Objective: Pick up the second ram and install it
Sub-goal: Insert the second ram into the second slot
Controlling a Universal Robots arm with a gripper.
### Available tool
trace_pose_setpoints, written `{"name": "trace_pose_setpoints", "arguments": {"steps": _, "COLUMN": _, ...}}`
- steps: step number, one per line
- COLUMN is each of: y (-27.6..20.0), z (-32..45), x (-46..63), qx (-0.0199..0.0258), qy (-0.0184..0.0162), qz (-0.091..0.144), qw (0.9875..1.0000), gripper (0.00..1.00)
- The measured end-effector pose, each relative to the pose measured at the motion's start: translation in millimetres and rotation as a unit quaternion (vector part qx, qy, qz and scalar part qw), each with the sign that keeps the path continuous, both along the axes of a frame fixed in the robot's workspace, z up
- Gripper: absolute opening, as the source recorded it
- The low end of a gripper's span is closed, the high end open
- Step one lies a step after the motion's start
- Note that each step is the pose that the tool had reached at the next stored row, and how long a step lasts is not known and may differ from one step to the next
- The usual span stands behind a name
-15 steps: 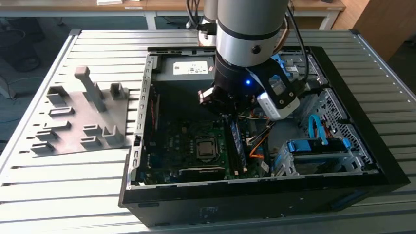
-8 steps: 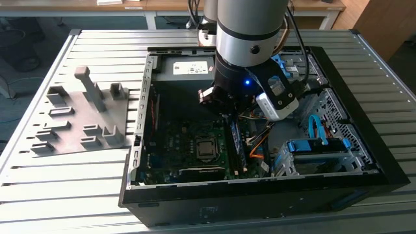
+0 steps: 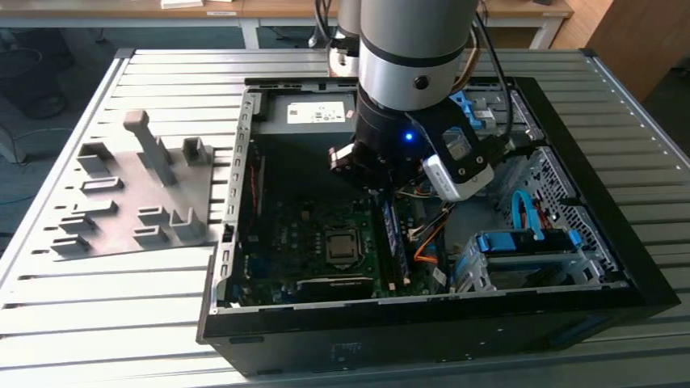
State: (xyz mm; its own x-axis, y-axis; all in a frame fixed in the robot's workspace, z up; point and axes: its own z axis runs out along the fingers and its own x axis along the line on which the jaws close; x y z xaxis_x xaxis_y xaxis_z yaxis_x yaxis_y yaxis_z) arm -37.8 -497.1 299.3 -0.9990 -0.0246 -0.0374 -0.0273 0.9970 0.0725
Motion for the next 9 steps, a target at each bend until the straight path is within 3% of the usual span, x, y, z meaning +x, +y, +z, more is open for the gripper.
{"name": "trace_pose_setpoints", "arguments": {"steps": 9, "y": 0.0, "z": -0.1, "x": 0.0, "qx": 0.0, "qy": 0.0, "qz": -0.017, "qw": 0.9998, "gripper": 0.14}}
